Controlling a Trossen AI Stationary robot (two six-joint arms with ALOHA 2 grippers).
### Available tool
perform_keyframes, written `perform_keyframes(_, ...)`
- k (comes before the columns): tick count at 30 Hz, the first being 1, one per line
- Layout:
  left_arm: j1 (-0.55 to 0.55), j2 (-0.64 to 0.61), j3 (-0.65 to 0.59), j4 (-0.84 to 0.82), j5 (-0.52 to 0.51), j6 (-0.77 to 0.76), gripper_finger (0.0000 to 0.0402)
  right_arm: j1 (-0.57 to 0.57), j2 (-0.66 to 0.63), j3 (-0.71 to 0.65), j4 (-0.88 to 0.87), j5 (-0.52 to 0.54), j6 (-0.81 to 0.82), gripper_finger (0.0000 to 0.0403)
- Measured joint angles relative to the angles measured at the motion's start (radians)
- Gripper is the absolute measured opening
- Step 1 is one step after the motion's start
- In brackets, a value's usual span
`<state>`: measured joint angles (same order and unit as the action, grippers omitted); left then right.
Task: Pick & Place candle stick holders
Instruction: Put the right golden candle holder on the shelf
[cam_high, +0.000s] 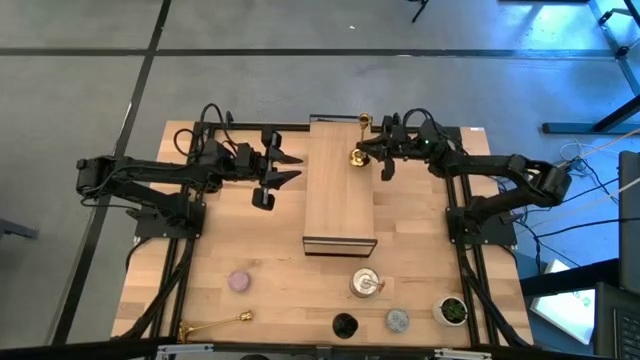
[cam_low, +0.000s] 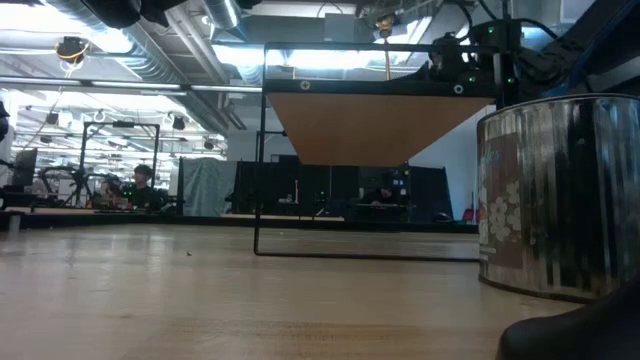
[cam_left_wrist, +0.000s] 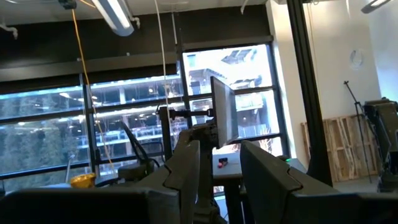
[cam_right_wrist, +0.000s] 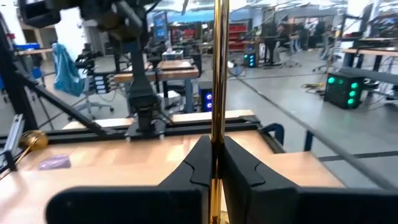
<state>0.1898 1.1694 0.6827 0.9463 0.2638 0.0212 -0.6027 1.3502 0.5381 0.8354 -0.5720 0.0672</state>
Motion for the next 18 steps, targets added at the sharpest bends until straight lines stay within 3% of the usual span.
perform_keyframes(18,0.0,0.0,0.0,-0.001,0.0,0.018,0.0111,0.011,0.001,-0.032,0.023,0.02,-0.023,0.0015)
